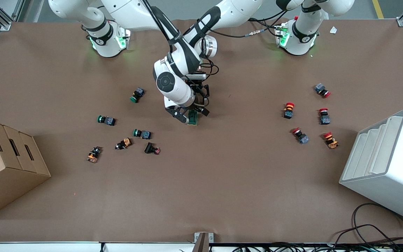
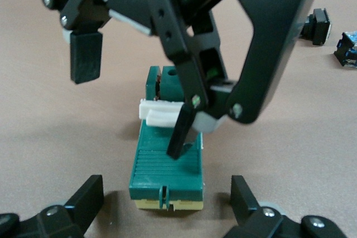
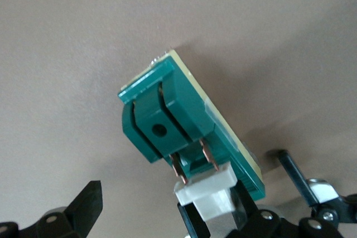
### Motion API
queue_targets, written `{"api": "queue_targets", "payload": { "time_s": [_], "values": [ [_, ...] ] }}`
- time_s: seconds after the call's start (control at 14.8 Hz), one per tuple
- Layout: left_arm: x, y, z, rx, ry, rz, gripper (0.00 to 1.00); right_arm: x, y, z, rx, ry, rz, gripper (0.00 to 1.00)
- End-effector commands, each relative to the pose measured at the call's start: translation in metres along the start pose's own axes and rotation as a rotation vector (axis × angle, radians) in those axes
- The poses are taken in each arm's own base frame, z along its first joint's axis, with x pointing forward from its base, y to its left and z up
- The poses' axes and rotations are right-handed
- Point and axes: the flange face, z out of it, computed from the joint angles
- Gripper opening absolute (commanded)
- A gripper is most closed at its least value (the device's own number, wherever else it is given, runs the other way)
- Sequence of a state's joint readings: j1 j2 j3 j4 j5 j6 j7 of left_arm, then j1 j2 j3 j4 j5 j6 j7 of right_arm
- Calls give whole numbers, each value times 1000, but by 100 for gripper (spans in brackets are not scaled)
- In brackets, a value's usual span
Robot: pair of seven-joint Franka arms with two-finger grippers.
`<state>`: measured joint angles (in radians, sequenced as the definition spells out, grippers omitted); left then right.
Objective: Close load switch with both arms
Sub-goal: 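Push the white handle over with the right gripper into the closed position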
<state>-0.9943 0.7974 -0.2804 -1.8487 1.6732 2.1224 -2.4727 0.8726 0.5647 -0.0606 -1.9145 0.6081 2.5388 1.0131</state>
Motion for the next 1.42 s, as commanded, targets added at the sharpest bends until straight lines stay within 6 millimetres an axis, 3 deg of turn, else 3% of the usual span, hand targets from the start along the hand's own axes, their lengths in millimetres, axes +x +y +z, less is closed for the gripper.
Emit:
{"api": "queue_targets", "payload": {
  "time_s": [0.0,0.54,0.81,1.35],
  "values": [
    [-26,-10,5,7,-32,22,100,17,-17,-20,61,-2,28,100],
    [-25,-9,5,6,-31,23,100,41,-37,-40,116,10,41,100],
    [-25,-9,5,6,-31,23,100,47,-42,-25,111,15,38,100],
    [-24,-9,6,-1,-24,32,100,68,-43,-21,112,37,-1,100]
  ]
}}
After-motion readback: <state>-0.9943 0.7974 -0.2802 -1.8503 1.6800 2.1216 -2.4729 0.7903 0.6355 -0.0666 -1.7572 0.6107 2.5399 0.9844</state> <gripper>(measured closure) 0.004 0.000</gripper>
